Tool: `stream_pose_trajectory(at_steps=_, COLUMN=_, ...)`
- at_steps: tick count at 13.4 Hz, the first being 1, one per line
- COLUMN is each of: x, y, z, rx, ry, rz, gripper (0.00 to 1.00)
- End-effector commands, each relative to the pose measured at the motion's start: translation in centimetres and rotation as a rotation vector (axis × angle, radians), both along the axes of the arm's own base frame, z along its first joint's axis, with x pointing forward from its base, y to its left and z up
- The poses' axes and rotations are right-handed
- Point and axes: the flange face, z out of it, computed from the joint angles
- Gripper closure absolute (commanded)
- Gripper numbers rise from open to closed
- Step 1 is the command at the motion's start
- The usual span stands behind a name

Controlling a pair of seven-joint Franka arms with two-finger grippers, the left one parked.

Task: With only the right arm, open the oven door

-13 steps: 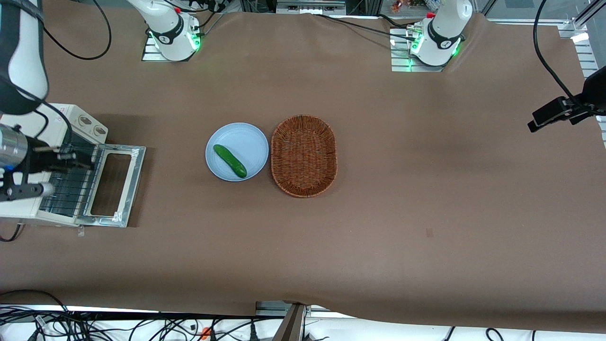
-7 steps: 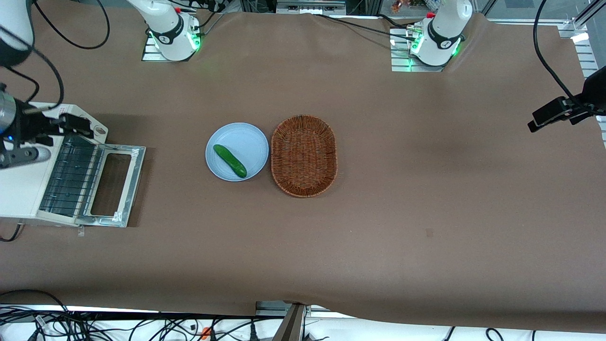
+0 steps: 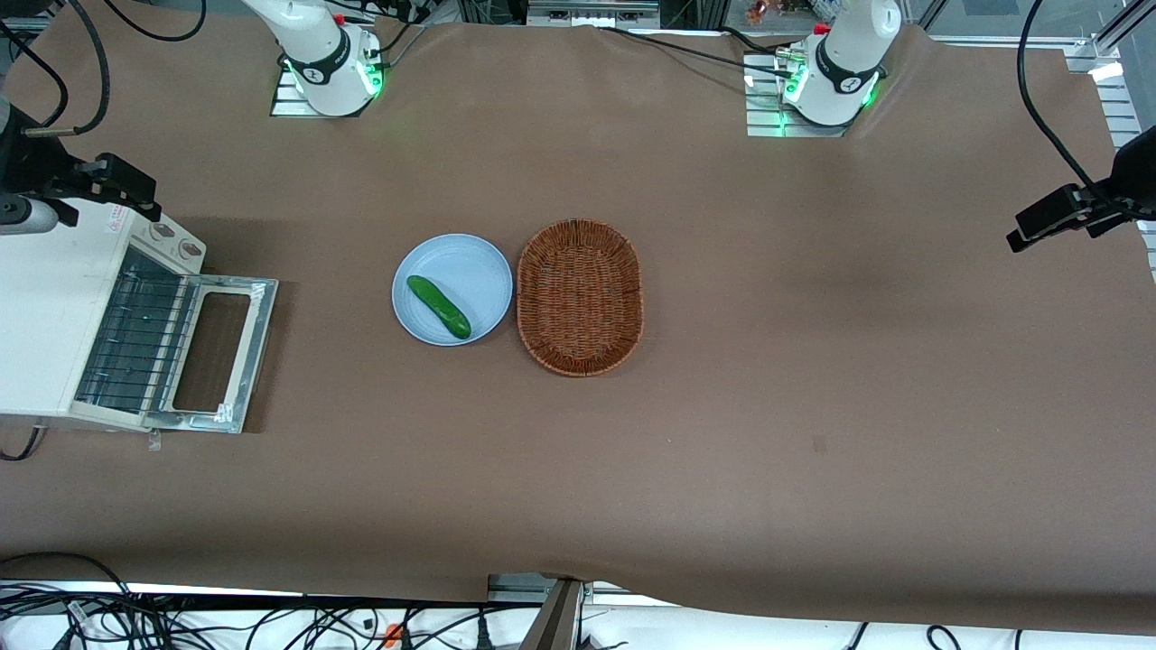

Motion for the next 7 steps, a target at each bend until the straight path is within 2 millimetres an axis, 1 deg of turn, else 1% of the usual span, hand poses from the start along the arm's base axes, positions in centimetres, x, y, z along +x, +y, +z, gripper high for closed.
stream_pose_trajectory(at_steps=1, x=-1.2, y=-0.8, z=-0.1, rx=-0.005, ry=0.024, rz=-0.037, gripper=0.0)
stream_pose_trajectory(at_steps=4, x=-1.1, y=-2.0, z=-0.3, rx=0.021, ry=0.021, rz=-0.067, gripper=0.0)
stream_pose_trajectory(at_steps=7, x=-1.0, y=-1.7, z=-0.6, rx=0.021, ry=0.026, rz=-0.07, gripper=0.0)
